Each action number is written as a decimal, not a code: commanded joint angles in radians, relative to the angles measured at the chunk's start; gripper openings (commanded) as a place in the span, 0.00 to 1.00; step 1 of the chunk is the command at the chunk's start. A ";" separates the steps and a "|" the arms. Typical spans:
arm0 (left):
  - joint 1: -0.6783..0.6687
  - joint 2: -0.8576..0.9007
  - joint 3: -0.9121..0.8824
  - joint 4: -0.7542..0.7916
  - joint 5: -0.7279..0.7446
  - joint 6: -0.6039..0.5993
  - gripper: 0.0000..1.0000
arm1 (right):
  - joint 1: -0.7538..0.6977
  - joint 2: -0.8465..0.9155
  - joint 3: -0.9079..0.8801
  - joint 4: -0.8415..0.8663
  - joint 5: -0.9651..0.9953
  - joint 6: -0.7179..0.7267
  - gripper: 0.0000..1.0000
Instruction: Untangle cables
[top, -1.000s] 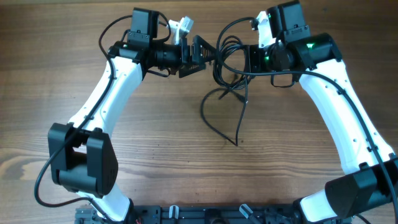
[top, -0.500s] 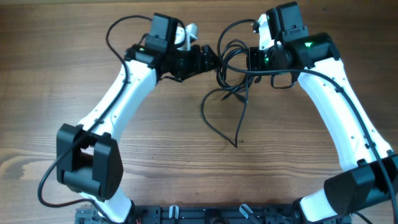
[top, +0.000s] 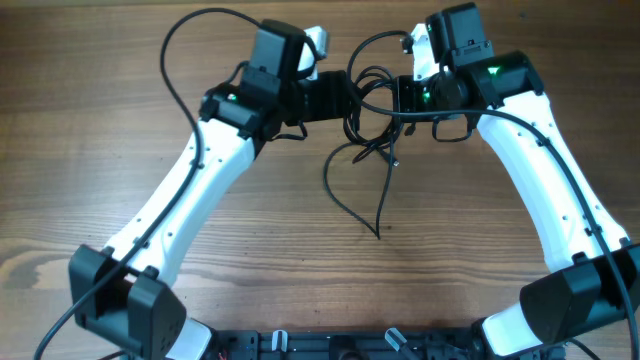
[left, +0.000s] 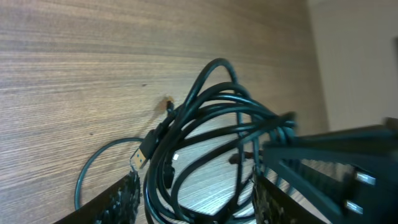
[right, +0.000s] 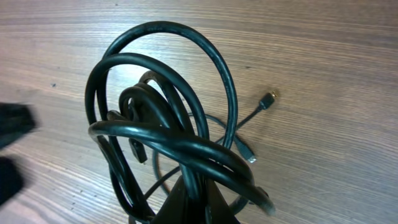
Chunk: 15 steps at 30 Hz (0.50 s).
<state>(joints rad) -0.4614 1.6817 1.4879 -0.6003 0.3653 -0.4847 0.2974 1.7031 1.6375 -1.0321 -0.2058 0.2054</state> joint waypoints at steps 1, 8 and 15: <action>-0.025 0.034 0.004 0.002 -0.097 -0.026 0.58 | -0.004 0.008 0.004 0.007 -0.059 0.004 0.04; -0.053 0.036 0.004 0.036 -0.140 -0.027 0.58 | -0.004 0.008 0.004 0.009 -0.092 0.004 0.04; -0.064 0.069 0.004 0.043 -0.162 -0.048 0.58 | -0.004 0.008 0.004 0.010 -0.092 0.004 0.04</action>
<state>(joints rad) -0.5198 1.7191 1.4876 -0.5602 0.2379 -0.5121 0.2974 1.7031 1.6375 -1.0313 -0.2684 0.2054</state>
